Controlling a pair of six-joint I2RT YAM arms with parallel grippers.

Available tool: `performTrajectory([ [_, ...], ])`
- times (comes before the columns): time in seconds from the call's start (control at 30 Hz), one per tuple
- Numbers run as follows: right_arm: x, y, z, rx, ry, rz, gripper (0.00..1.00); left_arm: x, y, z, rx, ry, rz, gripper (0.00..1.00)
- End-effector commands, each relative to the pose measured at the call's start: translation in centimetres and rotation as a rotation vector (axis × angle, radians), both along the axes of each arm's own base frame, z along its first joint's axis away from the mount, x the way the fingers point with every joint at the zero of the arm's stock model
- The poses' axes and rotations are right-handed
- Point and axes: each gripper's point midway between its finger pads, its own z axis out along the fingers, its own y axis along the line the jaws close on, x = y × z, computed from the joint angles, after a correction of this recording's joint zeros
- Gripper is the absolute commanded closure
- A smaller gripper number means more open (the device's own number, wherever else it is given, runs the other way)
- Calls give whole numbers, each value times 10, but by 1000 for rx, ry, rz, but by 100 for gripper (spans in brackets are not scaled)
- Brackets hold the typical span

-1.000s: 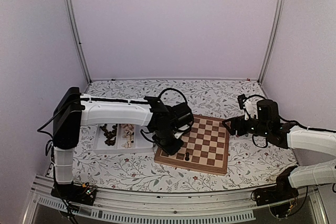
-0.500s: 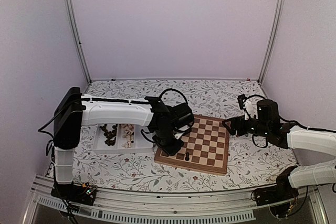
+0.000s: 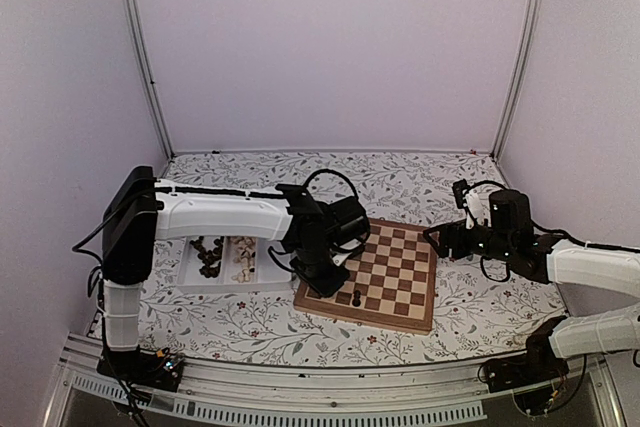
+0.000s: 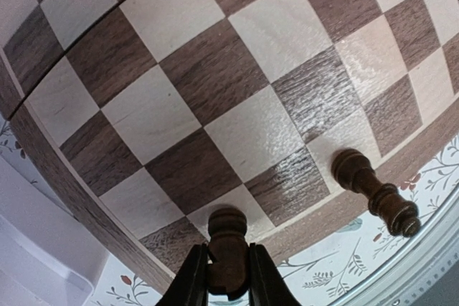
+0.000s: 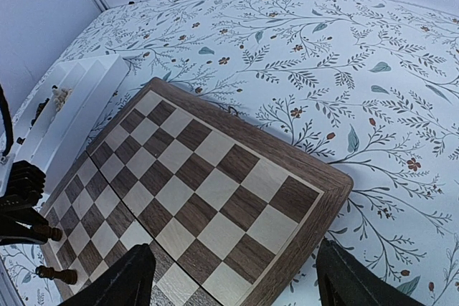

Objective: Set up the chess pieces on the board
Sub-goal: Place the chess piece on the chessboard, then pick up the chess piece from the storage box.

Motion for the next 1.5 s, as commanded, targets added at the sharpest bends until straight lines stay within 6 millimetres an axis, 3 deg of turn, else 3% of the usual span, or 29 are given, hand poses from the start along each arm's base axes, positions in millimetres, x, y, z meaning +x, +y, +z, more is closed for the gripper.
performTrajectory([
  [0.0, 1, 2, 5, 9, -17, 3, 20, -9, 1, -6, 34, 21, -29, 78],
  [0.3, 2, 3, 4, 5, -14, 5, 19, -5, 4, -7, 46, 12, -24, 71],
  [0.8, 1, 3, 3, 5, -13, 4, 19, 9, 7, 10, 17, -29, -14, 62],
  [1.1, 1, 3, 2, 6, -10, 4, 19, 15, 18, 49, -75, -27, -17, 56],
  [1.3, 2, 3, 2, 6, -10, 4, 19, 19, 44, 81, -155, -32, -5, 55],
  [1.4, 2, 3, 2, 7, -8, 5, 19, 44, 73, 88, -189, -89, 66, 54],
  [1.47, 2, 3, 2, 8, -8, 7, 19, 67, 105, 87, -182, -126, 174, 54],
])
